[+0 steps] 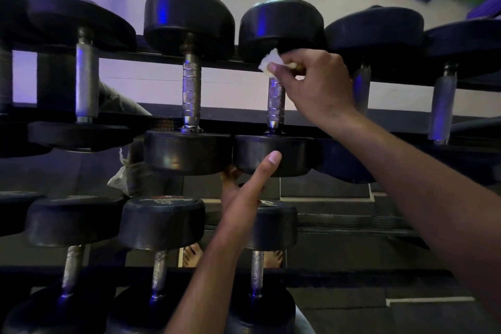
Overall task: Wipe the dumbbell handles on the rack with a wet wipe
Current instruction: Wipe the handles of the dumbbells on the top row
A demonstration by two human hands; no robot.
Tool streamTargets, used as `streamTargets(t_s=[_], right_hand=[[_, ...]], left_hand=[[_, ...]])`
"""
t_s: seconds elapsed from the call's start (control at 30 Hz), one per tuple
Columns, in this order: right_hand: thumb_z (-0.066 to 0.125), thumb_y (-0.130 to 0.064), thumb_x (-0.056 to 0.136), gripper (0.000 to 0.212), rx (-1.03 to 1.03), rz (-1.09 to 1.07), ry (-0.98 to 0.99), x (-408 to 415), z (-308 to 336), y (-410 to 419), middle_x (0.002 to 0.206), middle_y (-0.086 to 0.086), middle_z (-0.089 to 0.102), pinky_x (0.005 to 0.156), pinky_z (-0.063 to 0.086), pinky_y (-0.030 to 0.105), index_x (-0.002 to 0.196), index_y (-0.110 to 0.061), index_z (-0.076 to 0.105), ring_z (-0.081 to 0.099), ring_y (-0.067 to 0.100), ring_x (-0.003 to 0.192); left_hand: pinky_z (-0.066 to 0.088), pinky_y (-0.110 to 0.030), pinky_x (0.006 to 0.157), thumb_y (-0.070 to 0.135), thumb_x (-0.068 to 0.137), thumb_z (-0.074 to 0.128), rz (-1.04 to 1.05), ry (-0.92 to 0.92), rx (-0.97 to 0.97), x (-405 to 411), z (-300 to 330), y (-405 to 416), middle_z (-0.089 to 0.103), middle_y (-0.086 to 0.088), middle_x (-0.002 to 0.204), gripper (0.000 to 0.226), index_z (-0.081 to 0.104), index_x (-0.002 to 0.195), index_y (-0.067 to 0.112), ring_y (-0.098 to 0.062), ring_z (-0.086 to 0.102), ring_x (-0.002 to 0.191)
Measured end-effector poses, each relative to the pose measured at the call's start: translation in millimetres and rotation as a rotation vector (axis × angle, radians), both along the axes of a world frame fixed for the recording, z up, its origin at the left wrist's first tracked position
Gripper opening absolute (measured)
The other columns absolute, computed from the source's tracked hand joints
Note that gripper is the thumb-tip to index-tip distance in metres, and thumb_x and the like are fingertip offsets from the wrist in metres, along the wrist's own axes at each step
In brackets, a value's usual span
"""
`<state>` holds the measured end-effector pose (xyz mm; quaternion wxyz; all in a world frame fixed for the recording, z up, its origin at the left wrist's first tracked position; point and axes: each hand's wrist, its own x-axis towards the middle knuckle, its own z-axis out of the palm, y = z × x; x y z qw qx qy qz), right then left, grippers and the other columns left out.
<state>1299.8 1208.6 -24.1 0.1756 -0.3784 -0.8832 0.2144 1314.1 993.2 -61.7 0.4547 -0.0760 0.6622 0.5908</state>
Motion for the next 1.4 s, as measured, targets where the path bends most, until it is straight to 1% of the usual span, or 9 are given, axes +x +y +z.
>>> streamTargets(t_s=[0.23,0.43,0.57,0.67,0.8,0.93,1.07,1.2,1.4], right_hand=[[0.076,-0.037,0.091,0.018,-0.427,-0.271,0.215,0.0,-11.8,5.3,0.071,-0.005,0.073,0.062,0.063,0.046,0.079,-0.023,0.071,0.074,0.012,0.055],[0.076,-0.026,0.093,0.022,-0.638,-0.372,0.289,-0.4,-17.7,6.8,0.068,-0.003,0.075,0.067,0.065,0.052,0.073,-0.02,0.07,0.076,0.019,0.058],[0.073,-0.025,0.096,0.024,-0.807,-0.343,0.288,1.1,-13.6,4.2,0.083,0.011,0.078,0.072,0.065,0.058,0.072,-0.018,0.074,0.079,0.035,0.081],[0.062,-0.014,0.103,0.021,-0.926,-0.255,0.307,3.5,0.4,6.3,0.089,0.005,0.074,0.083,0.065,0.052,0.085,-0.016,0.072,0.079,0.024,0.086],[0.079,-0.033,0.094,0.021,-1.006,-0.212,0.285,5.2,10.3,8.1,0.1,0.005,0.08,0.088,0.065,0.047,0.099,-0.013,0.076,0.079,0.022,0.094],[0.087,-0.03,0.086,0.02,-0.943,-0.36,0.334,-9.6,-4.6,11.6,0.091,0.0,0.081,0.082,0.066,0.05,0.092,-0.013,0.078,0.079,0.02,0.085],[0.073,-0.014,0.096,0.011,-1.226,-0.509,0.227,-14.2,-14.7,20.8,0.086,-0.007,0.069,0.072,0.058,0.029,0.087,-0.02,0.072,0.06,0.012,0.085],[0.054,0.002,0.097,0.032,-1.408,-0.555,0.271,-17.0,-22.5,23.6,0.074,-0.005,0.07,0.087,0.057,0.033,0.081,-0.02,0.07,0.068,0.015,0.078],[0.082,-0.02,0.091,0.012,-1.305,-0.469,0.337,-5.6,-16.8,29.2,0.086,-0.008,0.07,0.065,0.052,0.025,0.086,-0.024,0.071,0.062,0.008,0.078]], left_hand=[[0.057,-0.034,0.086,0.08,0.049,0.088,0.054,-0.007,0.003,3.3,0.7,4.2,0.077,0.011,0.127,0.106,0.062,0.141,0.035,-0.019,0.075,0.118],[0.056,-0.045,0.098,0.089,0.04,0.091,0.072,0.019,0.023,4.4,-10.5,4.8,0.08,0.005,0.126,0.12,0.064,0.142,0.03,-0.025,0.074,0.121],[0.055,-0.052,0.108,0.079,0.048,0.092,0.063,0.025,0.017,3.2,-12.8,5.6,0.08,0.003,0.126,0.11,0.064,0.141,0.029,-0.029,0.074,0.123],[0.058,-0.053,0.103,0.076,0.052,0.089,0.051,0.024,0.009,2.2,-13.6,5.5,0.079,0.007,0.127,0.103,0.063,0.141,0.031,-0.027,0.074,0.121],[0.061,-0.044,0.091,0.075,0.053,0.087,0.048,0.02,0.008,2.7,-12.3,5.5,0.08,0.007,0.125,0.1,0.064,0.141,0.031,-0.025,0.076,0.117],[0.061,-0.043,0.093,0.076,0.055,0.087,0.034,0.016,0.016,1.8,-13.1,4.5,0.08,0.006,0.125,0.101,0.064,0.141,0.031,-0.024,0.076,0.117],[0.062,-0.046,0.095,0.075,0.054,0.087,0.024,0.03,0.005,0.8,-14.5,4.3,0.08,0.007,0.124,0.099,0.064,0.14,0.031,-0.023,0.076,0.115],[0.061,-0.05,0.102,0.079,0.054,0.085,-0.012,0.022,-0.01,-0.4,-15.1,2.5,0.079,0.011,0.124,0.1,0.064,0.141,0.034,-0.018,0.077,0.112],[0.061,-0.042,0.092,0.079,0.053,0.085,-0.024,0.019,-0.015,-1.9,-13.8,1.8,0.079,0.013,0.123,0.1,0.063,0.14,0.035,-0.019,0.077,0.112]])
